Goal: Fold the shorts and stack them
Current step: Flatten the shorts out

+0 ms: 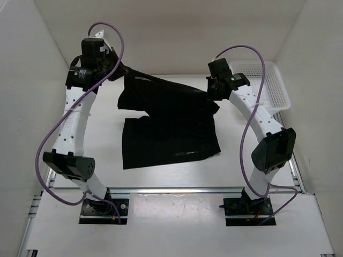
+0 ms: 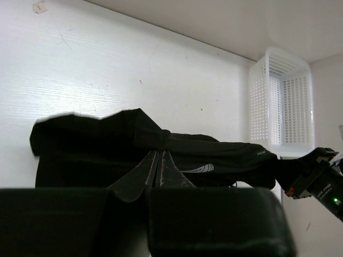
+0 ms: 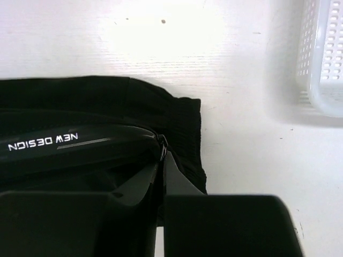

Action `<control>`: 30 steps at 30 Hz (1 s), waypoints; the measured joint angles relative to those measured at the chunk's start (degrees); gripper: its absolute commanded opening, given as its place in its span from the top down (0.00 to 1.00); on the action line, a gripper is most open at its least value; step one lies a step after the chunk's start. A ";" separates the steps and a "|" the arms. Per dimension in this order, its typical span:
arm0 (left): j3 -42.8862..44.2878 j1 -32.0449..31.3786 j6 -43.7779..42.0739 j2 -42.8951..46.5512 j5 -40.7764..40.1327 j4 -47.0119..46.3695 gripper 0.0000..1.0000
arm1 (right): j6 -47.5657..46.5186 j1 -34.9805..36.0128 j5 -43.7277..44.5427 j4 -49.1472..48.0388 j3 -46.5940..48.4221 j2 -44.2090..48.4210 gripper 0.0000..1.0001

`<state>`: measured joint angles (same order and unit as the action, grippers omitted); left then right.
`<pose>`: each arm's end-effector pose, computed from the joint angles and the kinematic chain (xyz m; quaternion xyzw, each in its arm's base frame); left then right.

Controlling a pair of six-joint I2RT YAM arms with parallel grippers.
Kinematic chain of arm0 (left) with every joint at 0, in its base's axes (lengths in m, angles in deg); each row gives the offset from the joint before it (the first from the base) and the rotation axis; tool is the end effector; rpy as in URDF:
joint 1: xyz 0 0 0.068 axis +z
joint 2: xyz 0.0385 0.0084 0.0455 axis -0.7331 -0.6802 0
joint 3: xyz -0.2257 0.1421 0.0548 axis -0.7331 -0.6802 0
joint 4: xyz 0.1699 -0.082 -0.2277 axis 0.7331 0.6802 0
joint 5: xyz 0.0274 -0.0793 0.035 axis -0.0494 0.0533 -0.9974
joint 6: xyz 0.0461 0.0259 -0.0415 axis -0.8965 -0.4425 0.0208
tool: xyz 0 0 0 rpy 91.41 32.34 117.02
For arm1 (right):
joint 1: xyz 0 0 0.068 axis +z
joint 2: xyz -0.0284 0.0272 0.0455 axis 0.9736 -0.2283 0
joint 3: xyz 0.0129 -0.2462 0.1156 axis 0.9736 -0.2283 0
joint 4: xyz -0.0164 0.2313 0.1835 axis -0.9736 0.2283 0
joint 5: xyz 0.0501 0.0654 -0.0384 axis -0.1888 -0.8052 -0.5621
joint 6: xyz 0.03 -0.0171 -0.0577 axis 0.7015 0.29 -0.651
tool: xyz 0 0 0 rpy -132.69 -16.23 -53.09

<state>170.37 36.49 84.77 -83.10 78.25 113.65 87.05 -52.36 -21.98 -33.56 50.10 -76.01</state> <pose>0.3815 -0.0764 0.4757 -0.1333 0.8576 -0.2111 0.4497 0.4049 0.1677 0.3460 -0.0047 0.9262 0.0050 0.3770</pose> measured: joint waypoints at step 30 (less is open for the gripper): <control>4.57 3.52 -0.66 -18.88 -9.33 -4.35 0.19 | 0.85 -3.65 0.46 -6.49 3.06 -5.05 0.15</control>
<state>174.94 40.01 84.12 -101.98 68.92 109.31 87.90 -56.01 -21.53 -40.05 53.16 -81.06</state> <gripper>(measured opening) 0.866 0.862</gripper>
